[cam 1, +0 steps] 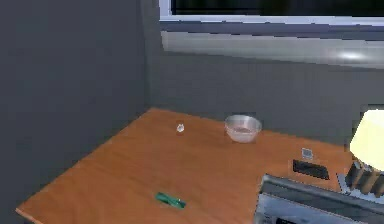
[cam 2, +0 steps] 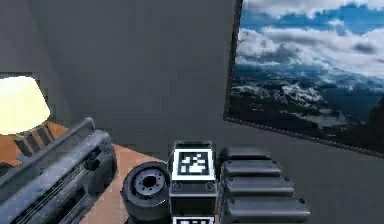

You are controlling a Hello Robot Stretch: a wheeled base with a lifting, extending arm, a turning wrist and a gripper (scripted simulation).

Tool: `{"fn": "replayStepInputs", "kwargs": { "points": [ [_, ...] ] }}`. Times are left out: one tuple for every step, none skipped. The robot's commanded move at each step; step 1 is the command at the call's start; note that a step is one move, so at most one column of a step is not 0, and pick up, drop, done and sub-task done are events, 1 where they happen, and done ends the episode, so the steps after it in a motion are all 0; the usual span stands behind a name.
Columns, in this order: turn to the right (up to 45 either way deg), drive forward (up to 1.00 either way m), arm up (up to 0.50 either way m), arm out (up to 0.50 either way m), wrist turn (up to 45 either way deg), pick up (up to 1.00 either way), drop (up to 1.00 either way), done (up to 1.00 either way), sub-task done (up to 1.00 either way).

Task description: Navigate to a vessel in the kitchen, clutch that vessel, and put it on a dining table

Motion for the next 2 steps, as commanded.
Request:
{"fn": "replayStepInputs", "kwargs": {
  "points": [
    [45.0,0.0,0.0,0.0,0.0,0.0,0.0,0.0,0.0],
    [45.0,0.0,0.0,0.0,0.0,0.0,0.0,0.0,0.0]
  ]
}}
